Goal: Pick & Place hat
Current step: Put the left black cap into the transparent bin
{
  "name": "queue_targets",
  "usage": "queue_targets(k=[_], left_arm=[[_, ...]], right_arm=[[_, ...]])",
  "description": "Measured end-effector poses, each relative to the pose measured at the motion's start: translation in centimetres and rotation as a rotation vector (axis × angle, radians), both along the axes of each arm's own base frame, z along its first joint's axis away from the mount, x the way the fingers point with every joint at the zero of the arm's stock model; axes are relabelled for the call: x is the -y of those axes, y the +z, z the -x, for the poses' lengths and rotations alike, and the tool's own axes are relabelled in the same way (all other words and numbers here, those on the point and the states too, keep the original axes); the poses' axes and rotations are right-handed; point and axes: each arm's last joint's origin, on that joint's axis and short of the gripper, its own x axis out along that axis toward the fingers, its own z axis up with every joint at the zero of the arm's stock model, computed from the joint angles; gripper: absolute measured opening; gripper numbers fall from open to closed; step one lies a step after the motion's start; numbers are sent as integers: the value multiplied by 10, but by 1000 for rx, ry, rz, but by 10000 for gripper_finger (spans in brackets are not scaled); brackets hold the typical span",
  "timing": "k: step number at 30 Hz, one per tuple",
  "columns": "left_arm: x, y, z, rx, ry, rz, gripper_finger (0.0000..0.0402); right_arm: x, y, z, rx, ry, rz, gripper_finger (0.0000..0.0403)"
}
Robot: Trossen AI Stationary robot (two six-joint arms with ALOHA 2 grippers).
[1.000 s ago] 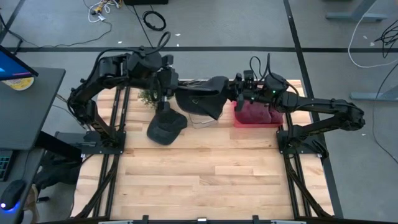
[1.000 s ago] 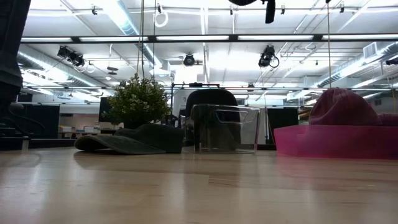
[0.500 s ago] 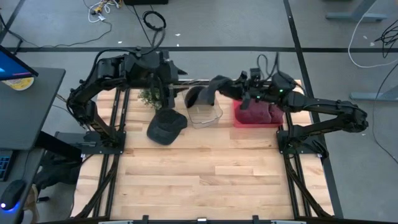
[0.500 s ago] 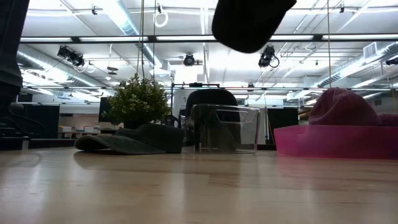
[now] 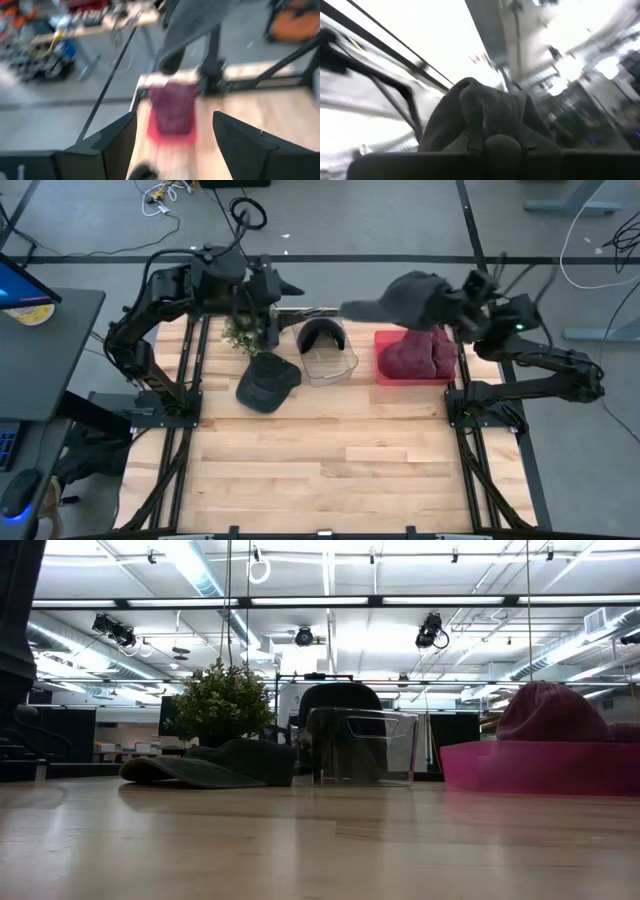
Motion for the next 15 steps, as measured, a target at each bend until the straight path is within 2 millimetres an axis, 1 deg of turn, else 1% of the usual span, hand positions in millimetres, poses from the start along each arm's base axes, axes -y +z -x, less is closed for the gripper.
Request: queue_targets(k=[4,6,9,12,15], left_arm=[[3,12,-9,152,-110,0,266],[5,17,-13,209,-138,-21,266],[5,18,-29,277,-170,-38,266],[4,13,-47,305,-204,-34,266],[2,3,-65,297,-197,-41,266]], right_arm=[[-2,7,6,107,46,-3,37],[-3,9,8,143,65,-8,37],[-3,11,9,189,84,-9,37],[-3,13,9,241,105,-5,37],[-3,13,7,278,131,2,37]])
